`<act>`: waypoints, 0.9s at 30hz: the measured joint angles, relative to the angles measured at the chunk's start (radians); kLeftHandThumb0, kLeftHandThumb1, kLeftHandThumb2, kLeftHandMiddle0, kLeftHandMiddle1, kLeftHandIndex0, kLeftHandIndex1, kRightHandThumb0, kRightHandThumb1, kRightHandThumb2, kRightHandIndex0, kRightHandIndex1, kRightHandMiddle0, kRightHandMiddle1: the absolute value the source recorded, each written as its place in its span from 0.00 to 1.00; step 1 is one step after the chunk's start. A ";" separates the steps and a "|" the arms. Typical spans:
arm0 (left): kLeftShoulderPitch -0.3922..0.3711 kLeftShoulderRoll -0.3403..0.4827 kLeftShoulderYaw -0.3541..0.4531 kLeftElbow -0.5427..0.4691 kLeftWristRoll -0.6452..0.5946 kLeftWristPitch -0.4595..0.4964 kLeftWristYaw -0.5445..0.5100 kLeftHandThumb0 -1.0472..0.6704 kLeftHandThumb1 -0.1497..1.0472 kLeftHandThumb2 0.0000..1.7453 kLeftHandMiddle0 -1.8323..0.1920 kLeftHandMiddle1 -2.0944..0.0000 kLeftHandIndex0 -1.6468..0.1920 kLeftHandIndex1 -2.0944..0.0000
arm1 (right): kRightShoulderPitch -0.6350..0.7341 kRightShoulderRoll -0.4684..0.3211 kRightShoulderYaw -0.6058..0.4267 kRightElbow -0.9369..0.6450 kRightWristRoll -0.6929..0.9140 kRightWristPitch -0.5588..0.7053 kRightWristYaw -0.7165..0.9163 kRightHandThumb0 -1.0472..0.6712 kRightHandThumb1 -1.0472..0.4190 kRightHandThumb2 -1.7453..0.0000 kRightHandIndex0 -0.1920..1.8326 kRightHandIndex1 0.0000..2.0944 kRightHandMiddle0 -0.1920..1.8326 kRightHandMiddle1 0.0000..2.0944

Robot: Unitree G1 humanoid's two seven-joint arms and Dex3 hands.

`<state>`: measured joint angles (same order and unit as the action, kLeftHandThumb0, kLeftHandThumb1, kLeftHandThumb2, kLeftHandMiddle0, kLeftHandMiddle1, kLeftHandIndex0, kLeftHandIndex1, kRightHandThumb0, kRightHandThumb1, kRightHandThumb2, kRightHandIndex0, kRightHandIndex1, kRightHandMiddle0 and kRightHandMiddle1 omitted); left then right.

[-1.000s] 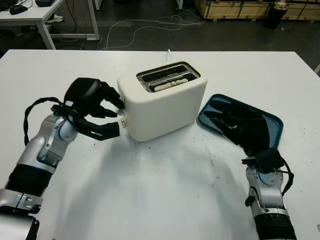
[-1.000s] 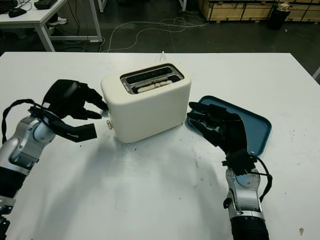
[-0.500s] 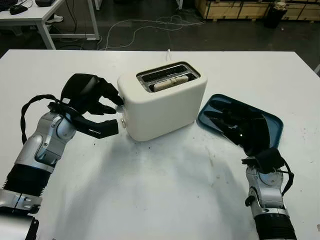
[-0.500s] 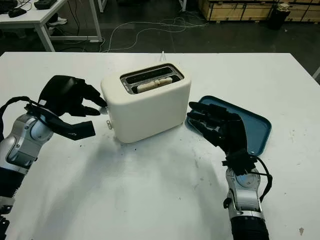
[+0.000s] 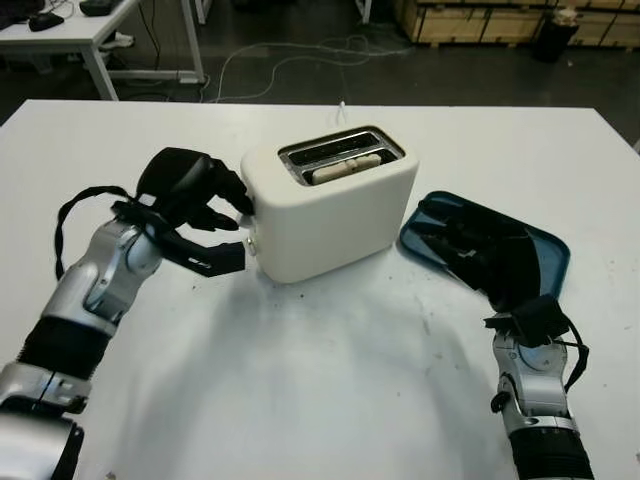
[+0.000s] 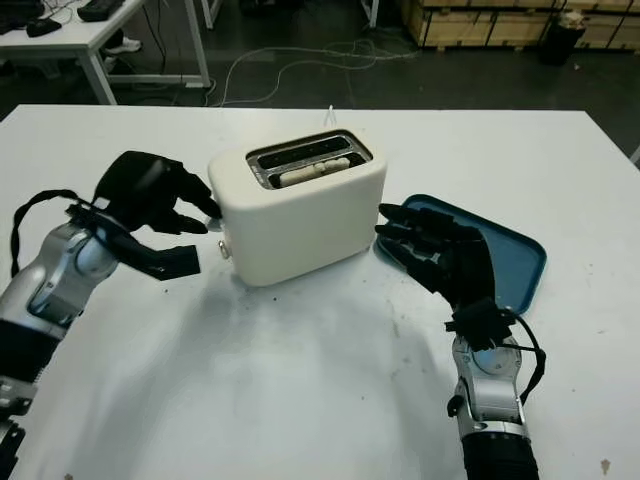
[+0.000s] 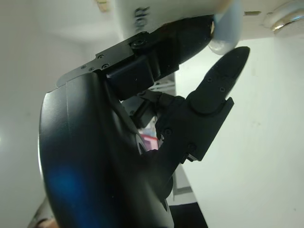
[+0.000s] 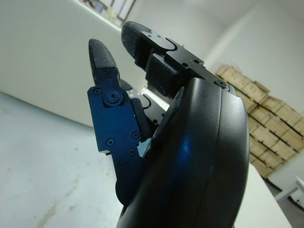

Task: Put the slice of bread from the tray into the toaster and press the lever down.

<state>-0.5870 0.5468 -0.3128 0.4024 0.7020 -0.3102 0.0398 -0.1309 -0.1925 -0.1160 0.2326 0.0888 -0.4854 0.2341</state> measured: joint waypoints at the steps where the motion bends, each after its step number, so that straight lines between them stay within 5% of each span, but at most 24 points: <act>1: -0.012 -0.012 -0.015 0.027 0.011 0.000 0.012 0.42 0.72 0.01 0.48 0.22 0.18 1.00 | 0.000 0.000 0.000 0.000 -0.001 0.000 0.000 0.40 0.12 1.00 0.63 0.00 0.58 0.00; 13: -0.135 -0.114 -0.051 0.451 0.011 -0.086 0.279 0.45 0.74 0.00 0.45 0.39 0.21 1.00 | 0.000 -0.001 0.001 0.000 -0.003 0.000 0.000 0.40 0.12 1.00 0.62 0.00 0.58 0.00; 27: -0.184 -0.120 -0.071 0.574 -0.035 -0.167 0.307 0.45 0.76 0.00 0.50 0.28 0.20 1.00 | 0.000 -0.001 0.001 0.000 -0.003 0.000 0.001 0.40 0.12 1.00 0.63 0.00 0.58 0.00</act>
<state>-0.7706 0.4272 -0.3837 0.9759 0.6667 -0.4774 0.3471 -0.1307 -0.1935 -0.1148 0.2325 0.0855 -0.4855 0.2347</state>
